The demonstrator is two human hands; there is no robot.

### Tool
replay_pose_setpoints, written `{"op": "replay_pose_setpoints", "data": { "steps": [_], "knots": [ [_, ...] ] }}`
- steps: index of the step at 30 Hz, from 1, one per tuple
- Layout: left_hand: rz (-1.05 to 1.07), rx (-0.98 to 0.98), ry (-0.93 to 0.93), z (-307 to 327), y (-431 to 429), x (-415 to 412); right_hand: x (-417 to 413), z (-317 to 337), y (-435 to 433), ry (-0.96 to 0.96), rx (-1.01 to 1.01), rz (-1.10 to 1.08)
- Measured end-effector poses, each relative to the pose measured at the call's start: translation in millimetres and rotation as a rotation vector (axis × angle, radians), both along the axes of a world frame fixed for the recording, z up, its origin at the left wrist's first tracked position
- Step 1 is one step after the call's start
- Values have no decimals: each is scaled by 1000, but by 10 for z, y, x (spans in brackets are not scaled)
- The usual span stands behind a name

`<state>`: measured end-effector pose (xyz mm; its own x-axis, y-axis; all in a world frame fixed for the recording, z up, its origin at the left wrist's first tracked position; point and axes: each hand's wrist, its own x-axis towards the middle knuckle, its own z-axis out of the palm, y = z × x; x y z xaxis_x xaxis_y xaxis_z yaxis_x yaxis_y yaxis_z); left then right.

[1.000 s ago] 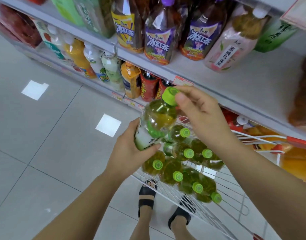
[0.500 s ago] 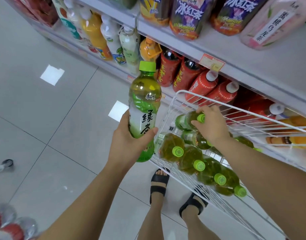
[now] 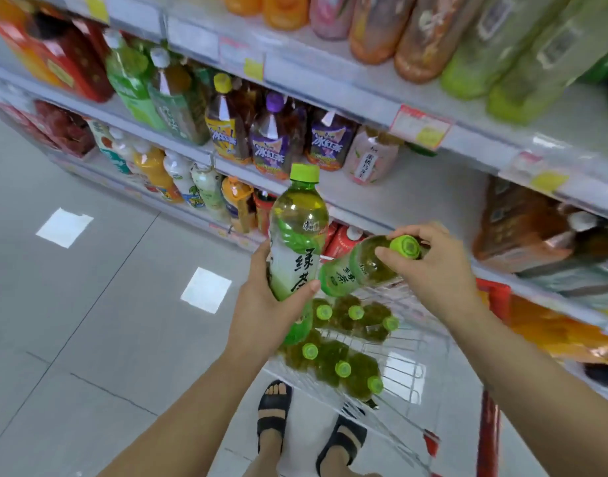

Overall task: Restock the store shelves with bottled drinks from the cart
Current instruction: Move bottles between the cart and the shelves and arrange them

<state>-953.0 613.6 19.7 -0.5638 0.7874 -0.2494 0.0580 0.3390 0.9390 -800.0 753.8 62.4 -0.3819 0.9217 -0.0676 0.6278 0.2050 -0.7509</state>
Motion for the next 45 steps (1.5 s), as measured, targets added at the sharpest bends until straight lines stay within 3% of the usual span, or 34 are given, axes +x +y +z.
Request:
{"op": "replay_pose_setpoints", "data": {
  "steps": [9,18,20,23,27,32,38,45],
  "knots": [
    [-327,318,72,1050,1017,975,1182,1314,233,-6,530,-52],
    [-418,628,419,1534,2020,1608,1885,1710,721,17,856,-143],
    [-437,627,431,1598,2218,1674,1933,1715,880,18,855,-133],
    [-457,473,386,1672,2455,1731,1937,1684,1092,28,786,-127],
    [-440,409,238,1671,2723,1719,1864,1690,1318,79,758,-177],
    [-464,234,213,1686,2921,1683,1664,1680,1557,215,634,-398],
    [-454,170,237,1700,3122,1673,1440,1474,1768,486,375,-461],
    [-412,150,297,1600,3253,1702,1529,1497,2005,383,460,-498]
  ]
}}
